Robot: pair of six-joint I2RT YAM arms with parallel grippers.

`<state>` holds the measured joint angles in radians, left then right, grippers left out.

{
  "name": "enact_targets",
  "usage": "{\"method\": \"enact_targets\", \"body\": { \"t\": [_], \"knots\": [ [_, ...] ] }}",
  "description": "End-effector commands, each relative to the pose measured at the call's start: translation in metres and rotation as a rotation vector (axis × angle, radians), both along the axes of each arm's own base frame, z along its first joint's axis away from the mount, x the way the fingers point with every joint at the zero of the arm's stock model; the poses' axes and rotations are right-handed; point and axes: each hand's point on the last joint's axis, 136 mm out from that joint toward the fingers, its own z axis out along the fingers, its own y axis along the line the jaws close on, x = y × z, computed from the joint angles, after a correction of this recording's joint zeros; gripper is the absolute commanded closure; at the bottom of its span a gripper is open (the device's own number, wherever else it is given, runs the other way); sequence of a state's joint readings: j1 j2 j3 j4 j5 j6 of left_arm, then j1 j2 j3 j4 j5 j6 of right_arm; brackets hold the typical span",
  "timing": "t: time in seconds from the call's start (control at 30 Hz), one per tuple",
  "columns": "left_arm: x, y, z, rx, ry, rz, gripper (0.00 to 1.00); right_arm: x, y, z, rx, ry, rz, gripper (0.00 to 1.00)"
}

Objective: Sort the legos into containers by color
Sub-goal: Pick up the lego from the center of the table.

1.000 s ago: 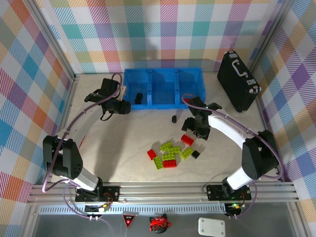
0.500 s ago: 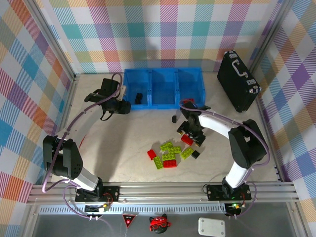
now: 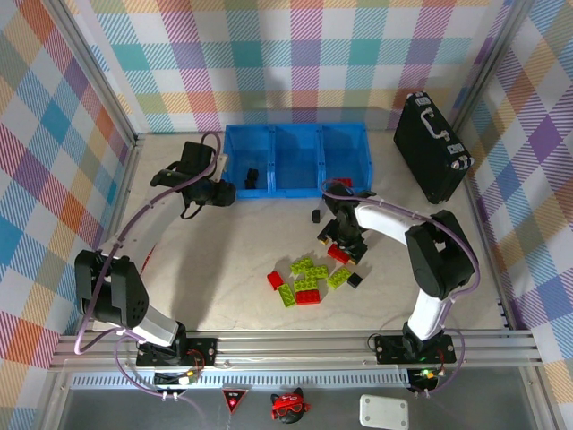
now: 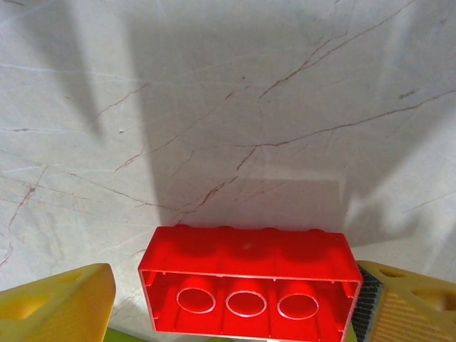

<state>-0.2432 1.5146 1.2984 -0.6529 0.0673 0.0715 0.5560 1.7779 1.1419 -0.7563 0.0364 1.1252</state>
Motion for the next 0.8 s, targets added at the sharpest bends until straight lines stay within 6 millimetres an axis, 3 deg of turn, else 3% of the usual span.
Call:
{"method": "enact_targets", "body": {
  "t": [0.0,0.43,0.77],
  "knots": [
    [-0.005,0.01,0.005,0.022,-0.009,0.008,0.58,-0.001,0.003,0.0,-0.004,0.017,0.012,0.17],
    [-0.005,0.012,0.003,0.034,-0.002,0.014,0.57,-0.003,0.001,0.0,-0.014,0.021,0.022,0.25],
    [-0.005,0.012,0.001,0.039,0.008,0.013,0.57,0.0,-0.002,0.014,-0.024,-0.011,0.051,0.31]
  ]
}}
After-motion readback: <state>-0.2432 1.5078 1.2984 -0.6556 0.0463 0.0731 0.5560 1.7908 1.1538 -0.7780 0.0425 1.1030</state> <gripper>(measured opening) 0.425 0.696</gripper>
